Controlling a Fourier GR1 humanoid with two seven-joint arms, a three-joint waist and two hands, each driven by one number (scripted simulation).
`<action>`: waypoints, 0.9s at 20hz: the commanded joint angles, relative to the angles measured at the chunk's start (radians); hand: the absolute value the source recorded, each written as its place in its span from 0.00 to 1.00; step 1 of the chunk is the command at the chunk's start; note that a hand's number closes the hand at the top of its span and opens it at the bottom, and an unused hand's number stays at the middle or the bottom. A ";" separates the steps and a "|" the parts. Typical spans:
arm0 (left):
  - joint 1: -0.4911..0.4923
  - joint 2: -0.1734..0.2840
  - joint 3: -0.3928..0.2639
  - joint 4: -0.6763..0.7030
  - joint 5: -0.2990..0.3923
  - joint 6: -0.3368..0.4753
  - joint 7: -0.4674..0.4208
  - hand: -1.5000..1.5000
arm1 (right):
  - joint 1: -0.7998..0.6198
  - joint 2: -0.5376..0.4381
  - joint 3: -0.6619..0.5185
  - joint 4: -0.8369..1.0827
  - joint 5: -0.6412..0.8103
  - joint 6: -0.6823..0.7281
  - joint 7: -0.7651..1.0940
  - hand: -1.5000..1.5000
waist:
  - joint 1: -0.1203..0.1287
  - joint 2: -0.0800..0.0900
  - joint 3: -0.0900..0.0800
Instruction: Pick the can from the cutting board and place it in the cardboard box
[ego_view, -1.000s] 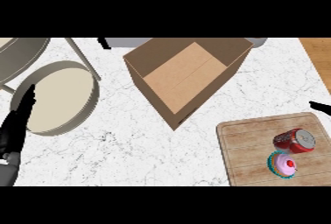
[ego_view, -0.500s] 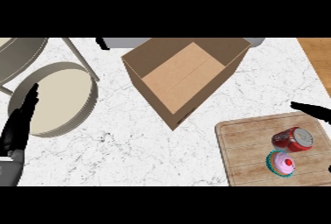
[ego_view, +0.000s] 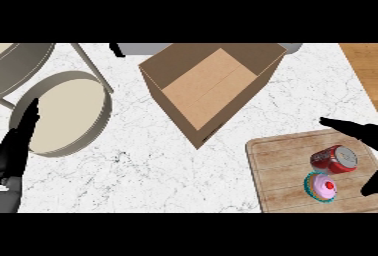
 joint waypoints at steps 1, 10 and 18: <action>-0.040 -0.023 0.000 -0.020 -0.041 -0.002 0.068 0.50 | 0.019 -0.012 -0.031 -0.040 0.007 0.055 -0.051 0.00 | -0.003 0.000 0.000; -0.001 -0.032 0.057 0.008 -0.058 -0.041 -0.001 0.50 | 0.156 0.042 -0.071 -0.391 -0.039 0.178 0.146 0.00 | -0.009 -0.002 -0.001; -0.017 -0.038 0.110 0.090 -0.067 -0.074 -0.086 0.50 | 0.118 0.124 -0.026 -0.230 0.133 0.095 0.170 0.00 | -0.001 0.001 0.000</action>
